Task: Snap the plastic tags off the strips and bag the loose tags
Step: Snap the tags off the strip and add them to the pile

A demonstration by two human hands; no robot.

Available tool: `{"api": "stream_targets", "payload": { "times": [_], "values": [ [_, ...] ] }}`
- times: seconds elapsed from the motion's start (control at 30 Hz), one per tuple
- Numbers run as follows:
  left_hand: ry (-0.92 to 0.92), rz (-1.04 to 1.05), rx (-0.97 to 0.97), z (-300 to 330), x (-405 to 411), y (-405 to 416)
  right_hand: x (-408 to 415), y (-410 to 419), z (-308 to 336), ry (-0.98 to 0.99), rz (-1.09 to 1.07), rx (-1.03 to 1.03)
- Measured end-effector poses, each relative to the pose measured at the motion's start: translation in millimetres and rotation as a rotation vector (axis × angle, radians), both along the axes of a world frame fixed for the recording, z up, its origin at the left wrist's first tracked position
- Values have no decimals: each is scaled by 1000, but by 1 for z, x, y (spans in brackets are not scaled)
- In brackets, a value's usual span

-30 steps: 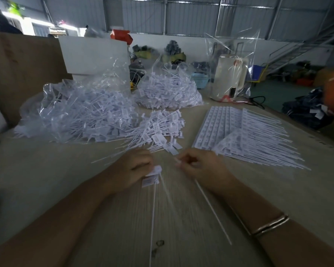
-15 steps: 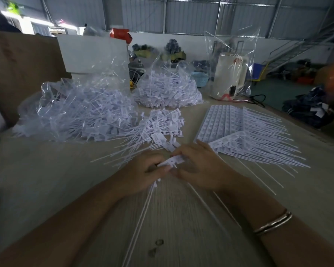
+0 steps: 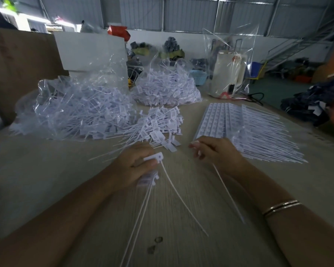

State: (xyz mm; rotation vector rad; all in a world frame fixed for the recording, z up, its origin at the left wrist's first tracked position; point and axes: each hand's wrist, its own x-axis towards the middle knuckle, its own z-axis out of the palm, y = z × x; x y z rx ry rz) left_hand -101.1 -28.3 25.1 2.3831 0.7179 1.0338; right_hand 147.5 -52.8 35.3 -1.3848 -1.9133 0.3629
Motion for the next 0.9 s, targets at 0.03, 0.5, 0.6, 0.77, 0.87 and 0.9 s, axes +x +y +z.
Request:
{"api": "stream_targets", "payload": {
  "times": [0.03,0.5,0.6,0.77,0.87,0.9],
  "values": [
    [1,-1,-28,-1,-5,3,1,-1,-2,-37,1,-2],
    [1086,569,-2,23,2,-37,-20,9,-16,-181,119,-8],
    [1188,507,94,19,24,-52,-21,10,-16,-183,106,-25],
    [1032,501,13,22,30,-38,-19,8,-15,-125,115,-50],
    [790,577,64,39,23,-17,-15,8,-12,-90,102,-55],
    [747,612,103,47,22,-5,-14,8,-12,-82,94,-42]
  ]
}}
